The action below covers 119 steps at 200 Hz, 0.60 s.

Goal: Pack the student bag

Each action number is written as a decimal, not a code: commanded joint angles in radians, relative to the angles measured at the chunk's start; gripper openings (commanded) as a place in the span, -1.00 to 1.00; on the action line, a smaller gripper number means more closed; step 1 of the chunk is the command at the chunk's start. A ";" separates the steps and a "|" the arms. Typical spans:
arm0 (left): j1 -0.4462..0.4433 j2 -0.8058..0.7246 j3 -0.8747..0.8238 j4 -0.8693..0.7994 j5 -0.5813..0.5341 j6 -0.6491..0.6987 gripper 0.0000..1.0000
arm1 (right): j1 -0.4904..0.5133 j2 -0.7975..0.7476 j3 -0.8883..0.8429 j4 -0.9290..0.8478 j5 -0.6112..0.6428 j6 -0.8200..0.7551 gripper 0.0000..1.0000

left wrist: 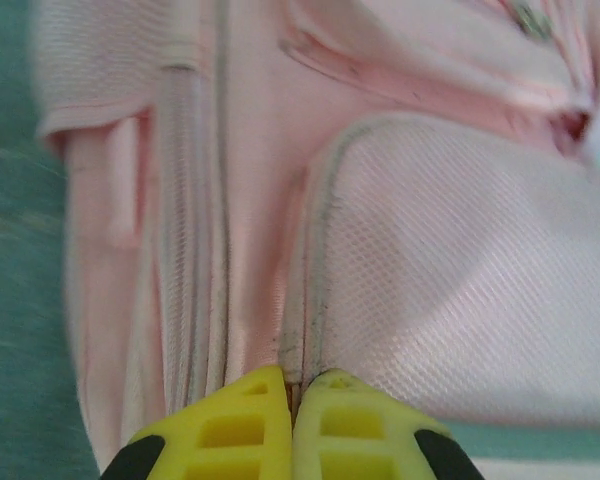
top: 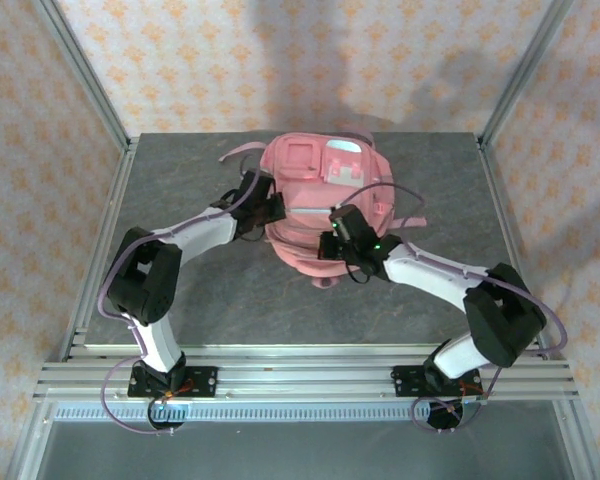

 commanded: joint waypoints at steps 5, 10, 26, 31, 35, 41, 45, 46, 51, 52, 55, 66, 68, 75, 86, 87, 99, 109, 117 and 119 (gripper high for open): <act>0.049 -0.079 0.042 -0.035 -0.171 0.031 -0.63 | 0.038 0.084 0.060 0.043 -0.116 0.052 -1.00; 0.050 -0.093 0.034 -0.036 -0.165 0.024 -0.46 | 0.038 0.100 0.074 0.050 -0.117 0.055 -1.00; 0.048 -0.142 -0.018 -0.027 -0.135 -0.004 -0.25 | 0.038 0.138 0.109 0.064 -0.117 0.057 -1.00; 0.046 -0.159 -0.041 -0.024 -0.125 -0.016 -0.20 | 0.038 0.144 0.117 0.063 -0.118 0.059 -1.00; 0.045 -0.173 -0.059 -0.021 -0.119 -0.017 -0.17 | 0.038 0.150 0.122 0.061 -0.118 0.057 -1.00; 0.042 -0.196 -0.091 -0.015 -0.112 -0.048 -0.14 | 0.038 0.156 0.128 0.058 -0.118 0.055 -1.00; 0.039 -0.211 -0.112 -0.010 -0.107 -0.057 -0.12 | 0.038 0.157 0.130 0.057 -0.116 0.055 -1.00; 0.038 -0.215 -0.117 -0.009 -0.106 -0.059 -0.12 | 0.037 0.158 0.130 0.057 -0.115 0.054 -1.00; 0.034 -0.236 -0.144 -0.004 -0.100 -0.071 -0.11 | 0.038 0.157 0.129 0.055 -0.113 0.053 -1.00; 0.033 -0.240 -0.149 -0.003 -0.099 -0.074 -0.11 | 0.038 0.157 0.128 0.056 -0.112 0.053 -1.00; 0.029 -0.251 -0.164 0.000 -0.094 -0.084 -0.09 | 0.038 0.155 0.126 0.056 -0.111 0.053 -1.00; 0.013 -0.293 -0.227 0.032 -0.078 -0.125 -0.02 | 0.038 0.151 0.118 0.052 -0.104 0.048 -1.00; 0.010 -0.299 -0.239 0.039 -0.073 -0.132 -0.01 | 0.038 0.150 0.116 0.051 -0.102 0.049 -1.00; -0.004 -0.319 -0.273 0.062 -0.058 -0.161 0.03 | 0.038 0.147 0.111 0.050 -0.097 0.048 -1.00; -0.028 -0.338 -0.316 0.089 -0.052 -0.208 0.13 | 0.039 0.144 0.102 0.054 -0.097 0.050 -1.00; -0.031 -0.339 -0.319 0.091 -0.051 -0.212 0.13 | 0.039 0.143 0.102 0.054 -0.097 0.049 -1.00; -0.061 -0.343 -0.345 0.123 -0.045 -0.254 0.16 | 0.038 0.142 0.094 0.061 -0.097 0.053 -1.00; -0.083 -0.337 -0.351 0.142 -0.046 -0.279 0.23 | 0.038 0.144 0.092 0.064 -0.097 0.055 -1.00; -0.098 -0.327 -0.352 0.159 -0.049 -0.290 0.25 | 0.038 0.145 0.091 0.068 -0.100 0.058 -1.00; -0.100 -0.325 -0.352 0.163 -0.049 -0.291 0.25 | 0.039 0.144 0.091 0.068 -0.100 0.058 -1.00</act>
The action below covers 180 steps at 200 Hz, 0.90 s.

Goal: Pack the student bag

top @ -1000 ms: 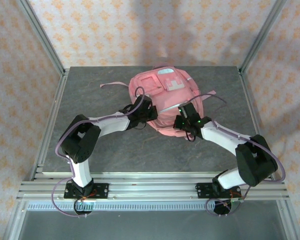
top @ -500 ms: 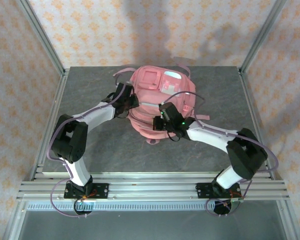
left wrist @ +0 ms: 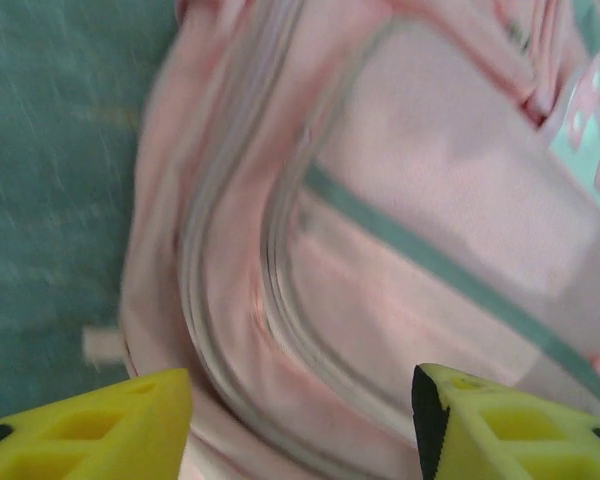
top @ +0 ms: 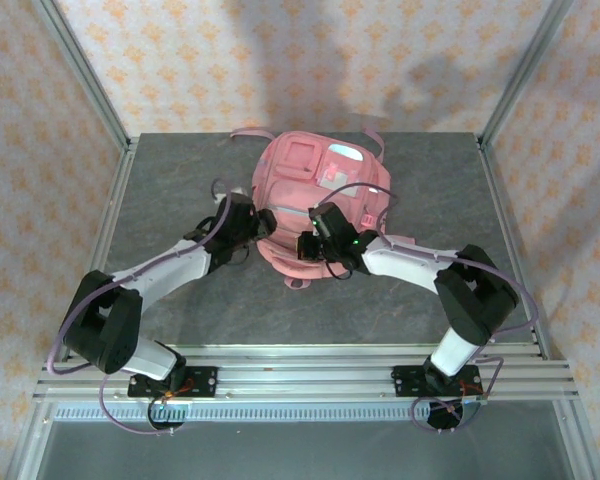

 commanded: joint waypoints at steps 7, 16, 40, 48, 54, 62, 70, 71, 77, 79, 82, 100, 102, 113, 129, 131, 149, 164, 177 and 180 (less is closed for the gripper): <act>-0.046 0.014 -0.009 0.112 0.005 -0.095 0.27 | 0.003 -0.010 -0.008 0.026 -0.003 0.018 -1.00; -0.049 0.034 0.005 0.117 -0.002 -0.095 0.29 | 0.004 -0.013 -0.011 0.031 -0.008 0.020 -1.00; -0.051 0.091 0.040 0.140 0.002 -0.094 0.28 | 0.004 -0.018 -0.011 0.036 -0.011 0.019 -1.00; -0.054 0.110 0.052 0.146 0.001 -0.093 0.28 | 0.004 -0.018 -0.011 0.036 -0.009 0.019 -1.00; -0.054 0.125 0.061 0.147 0.005 -0.095 0.28 | 0.004 -0.018 -0.011 0.037 -0.009 0.019 -1.00; -0.053 0.146 0.074 0.142 0.013 -0.100 0.29 | 0.004 -0.017 -0.011 0.039 -0.012 0.019 -1.00; -0.056 0.162 0.084 0.139 0.019 -0.107 0.29 | 0.003 -0.015 -0.010 0.039 -0.012 0.021 -1.00; -0.056 0.163 0.084 0.138 0.019 -0.109 0.29 | 0.004 -0.015 -0.010 0.039 -0.011 0.021 -1.00; -0.057 0.171 0.088 0.141 0.019 -0.112 0.31 | 0.004 -0.014 -0.008 0.039 -0.012 0.022 -1.00; -0.059 0.174 0.086 0.144 0.020 -0.113 0.31 | 0.004 -0.014 -0.008 0.039 -0.013 0.021 -1.00; -0.060 0.176 0.086 0.147 0.019 -0.113 0.31 | 0.004 -0.014 -0.008 0.040 -0.014 0.021 -1.00; -0.061 0.190 0.088 0.160 0.000 -0.115 0.29 | 0.004 -0.014 -0.011 0.048 -0.019 0.020 -1.00; -0.061 0.191 0.089 0.159 -0.003 -0.114 0.29 | 0.004 -0.014 -0.011 0.048 -0.019 0.020 -1.00; -0.060 0.206 0.098 0.167 -0.020 -0.107 0.18 | 0.005 -0.014 -0.014 0.049 -0.020 0.017 -1.00; -0.054 0.237 0.119 0.182 -0.021 -0.098 -0.36 | 0.005 -0.010 -0.019 0.042 -0.016 0.009 -1.00; -0.053 0.240 0.122 0.183 -0.018 -0.098 -0.46 | 0.006 -0.009 -0.019 0.041 -0.014 0.009 -1.00; -0.046 0.268 0.151 0.186 0.017 -0.094 -0.98 | 0.005 -0.006 -0.025 0.033 -0.001 0.002 -1.00; -0.046 0.272 0.166 0.182 0.032 -0.090 -1.00 | 0.006 -0.004 -0.028 0.028 0.011 0.000 -1.00; -0.046 0.264 0.164 0.182 0.045 -0.090 -1.00 | 0.004 0.000 -0.030 0.026 0.031 0.003 -1.00; -0.046 0.261 0.162 0.183 0.048 -0.091 -1.00 | 0.004 0.002 -0.030 0.023 0.039 0.005 -1.00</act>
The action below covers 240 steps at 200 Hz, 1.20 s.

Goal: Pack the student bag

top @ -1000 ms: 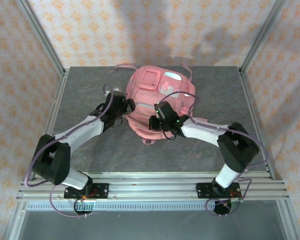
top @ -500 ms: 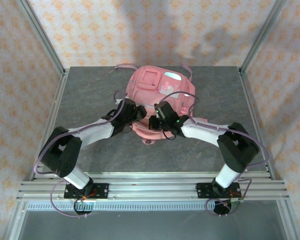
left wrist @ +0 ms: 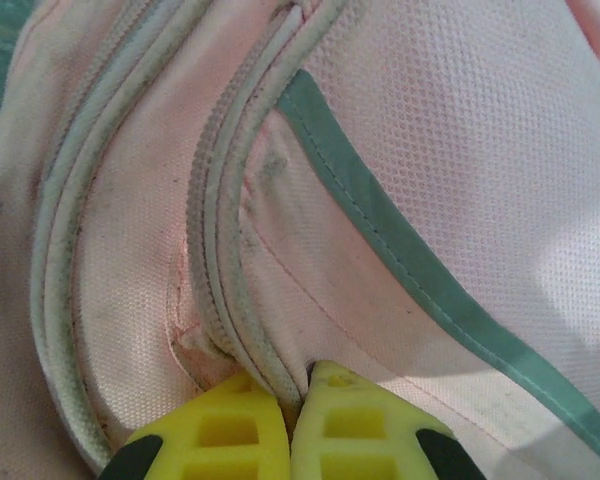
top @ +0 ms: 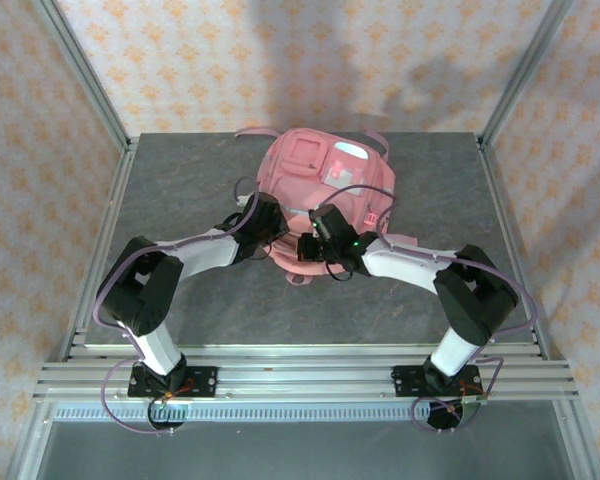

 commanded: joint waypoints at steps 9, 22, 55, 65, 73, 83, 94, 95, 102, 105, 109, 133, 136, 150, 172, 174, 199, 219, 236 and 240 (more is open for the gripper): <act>-0.004 -0.015 0.025 0.057 0.054 0.016 -1.00 | 0.003 0.005 -0.007 -0.001 0.064 0.001 -1.00; -0.005 -0.027 0.015 0.057 0.067 0.013 -1.00 | 0.003 0.010 0.000 -0.010 0.099 0.013 -0.77; -0.004 -0.052 0.017 0.053 0.095 0.009 -1.00 | 0.002 -0.007 -0.006 0.005 0.159 0.027 -0.15; -0.006 -0.058 0.020 0.054 0.102 0.007 -1.00 | 0.000 -0.004 0.002 0.000 0.164 0.025 -0.14; -0.005 -0.064 0.021 0.056 0.106 0.007 -1.00 | -0.001 0.003 0.009 0.001 0.160 0.018 -0.14; -0.007 -0.066 0.026 0.055 0.111 0.007 -1.00 | -0.003 0.016 0.019 0.002 0.148 0.015 -0.16; -0.008 -0.065 0.031 0.053 0.115 0.007 -1.00 | -0.003 0.034 0.033 0.000 0.145 0.019 -0.17; -0.007 -0.066 0.031 0.053 0.115 0.007 -1.00 | -0.003 0.035 0.035 -0.001 0.146 0.020 -0.17; -0.006 -0.064 0.033 0.053 0.117 0.007 -1.00 | -0.003 0.048 0.044 -0.006 0.154 0.021 -0.17; -0.007 -0.064 0.032 0.053 0.118 0.007 -1.00 | -0.003 0.053 0.047 -0.006 0.156 0.022 -0.17; -0.007 -0.064 0.033 0.053 0.120 0.007 -1.00 | -0.003 0.060 0.051 -0.005 0.159 0.022 -0.17; -0.010 -0.065 0.028 0.065 0.129 -0.002 -1.00 | -0.008 0.101 0.085 -0.015 0.184 0.027 -0.21; -0.011 -0.066 0.029 0.065 0.131 -0.002 -1.00 | -0.009 0.105 0.090 -0.019 0.191 0.028 -0.23; -0.015 -0.067 0.031 0.067 0.136 -0.004 -1.00 | -0.012 0.122 0.110 -0.020 0.211 0.025 -0.45; -0.017 -0.067 0.030 0.070 0.138 -0.007 -1.00 | -0.021 0.146 0.140 -0.040 0.214 0.024 -0.81; -0.018 -0.067 0.030 0.070 0.137 -0.007 -1.00 | -0.021 0.146 0.142 -0.041 0.212 0.024 -0.85; -0.018 -0.071 0.028 0.062 0.122 0.001 -1.00 | -0.024 0.143 0.136 -0.059 0.219 0.020 -1.00; -0.012 -0.072 0.027 0.049 0.105 0.010 -1.00 | -0.032 0.123 0.119 -0.087 0.228 0.018 -1.00; 0.000 -0.073 0.022 0.047 0.106 0.014 -1.00 | -0.039 0.092 0.091 -0.106 0.242 0.012 -1.00; 0.003 -0.073 0.023 0.045 0.104 0.017 -1.00 | -0.042 0.086 0.086 -0.113 0.247 0.012 -1.00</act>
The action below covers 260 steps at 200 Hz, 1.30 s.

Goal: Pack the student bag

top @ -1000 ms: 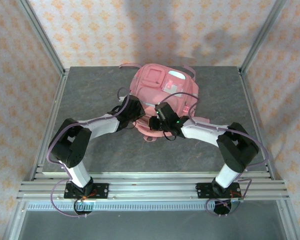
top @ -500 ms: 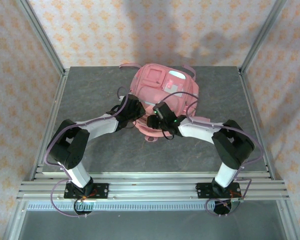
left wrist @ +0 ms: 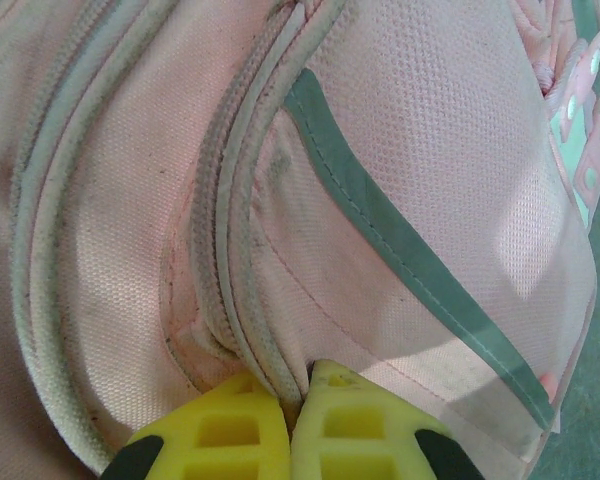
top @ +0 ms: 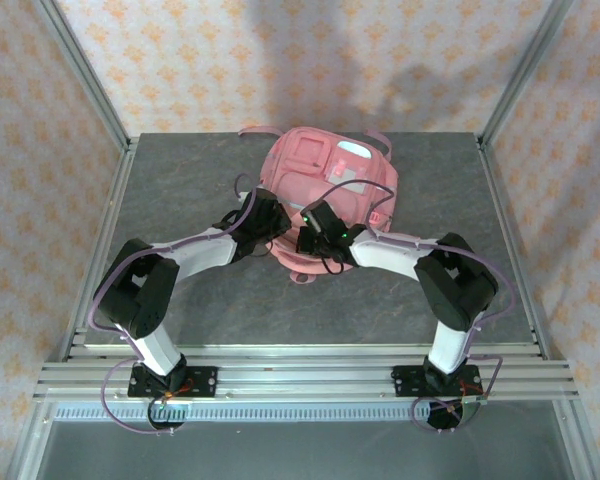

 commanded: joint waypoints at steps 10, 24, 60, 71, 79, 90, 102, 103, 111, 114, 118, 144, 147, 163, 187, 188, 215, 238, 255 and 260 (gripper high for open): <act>0.010 -0.051 0.019 0.023 0.037 0.032 -1.00 | -0.037 -0.057 -0.036 -0.075 0.101 -0.019 -1.00; 0.025 -0.055 0.017 0.014 0.033 0.040 -1.00 | -0.045 -0.076 -0.057 -0.114 0.117 -0.029 -1.00; 0.060 -0.074 0.017 -0.028 0.012 0.079 -1.00 | -0.081 -0.154 -0.173 -0.163 0.160 -0.053 -1.00; 0.075 -0.079 0.017 -0.039 0.010 0.090 -1.00 | -0.098 -0.183 -0.208 -0.172 0.179 -0.058 -1.00; 0.087 -0.084 0.014 -0.044 0.007 0.097 -1.00 | -0.110 -0.202 -0.230 -0.176 0.196 -0.060 -1.00; 0.101 -0.088 0.015 -0.053 -0.002 0.112 -1.00 | -0.122 -0.229 -0.254 -0.183 0.210 -0.067 -1.00; 0.118 -0.087 0.026 -0.068 -0.007 0.129 -1.00 | -0.121 -0.254 -0.261 -0.173 0.185 -0.084 -1.00; 0.118 -0.086 0.027 -0.069 -0.007 0.131 -1.00 | -0.120 -0.256 -0.262 -0.170 0.179 -0.087 -1.00; 0.127 -0.082 0.040 -0.079 -0.006 0.141 -1.00 | -0.111 -0.269 -0.264 -0.144 0.140 -0.100 -1.00; 0.130 -0.079 0.047 -0.082 -0.008 0.146 -1.00 | -0.105 -0.274 -0.262 -0.135 0.130 -0.103 -1.00; 0.133 -0.076 0.056 -0.089 -0.009 0.151 -1.00 | -0.094 -0.277 -0.258 -0.126 0.120 -0.108 -1.00; 0.150 -0.042 0.150 -0.148 -0.030 0.202 -1.00 | -0.019 -0.238 -0.187 -0.071 0.049 -0.135 -1.00; 0.152 -0.039 0.161 -0.156 -0.036 0.208 -1.00 | -0.011 -0.231 -0.178 -0.062 0.041 -0.135 -1.00; 0.170 -0.024 0.220 -0.194 -0.059 0.237 -1.00 | 0.015 -0.181 -0.132 -0.010 -0.019 -0.131 -1.00; 0.190 -0.031 0.268 -0.245 -0.077 0.254 -0.52 | 0.034 -0.109 -0.074 0.073 -0.102 -0.124 -1.00; 0.190 -0.032 0.268 -0.245 -0.077 0.255 -0.48 | 0.035 -0.106 -0.072 0.076 -0.103 -0.123 -1.00; 0.183 -0.077 0.193 -0.229 -0.022 0.224 -0.03 | 0.036 -0.054 -0.039 0.148 -0.174 -0.109 -1.00; 0.142 -0.121 0.079 -0.186 -0.004 0.175 0.03 | 0.037 -0.024 -0.023 0.160 -0.191 -0.104 -1.00; 0.095 -0.132 0.014 -0.136 0.004 0.127 0.04 | 0.037 -0.014 -0.021 0.163 -0.195 -0.106 -1.00; 0.080 -0.129 0.003 -0.124 0.005 0.115 0.05 | 0.037 -0.012 -0.021 0.162 -0.195 -0.106 -1.00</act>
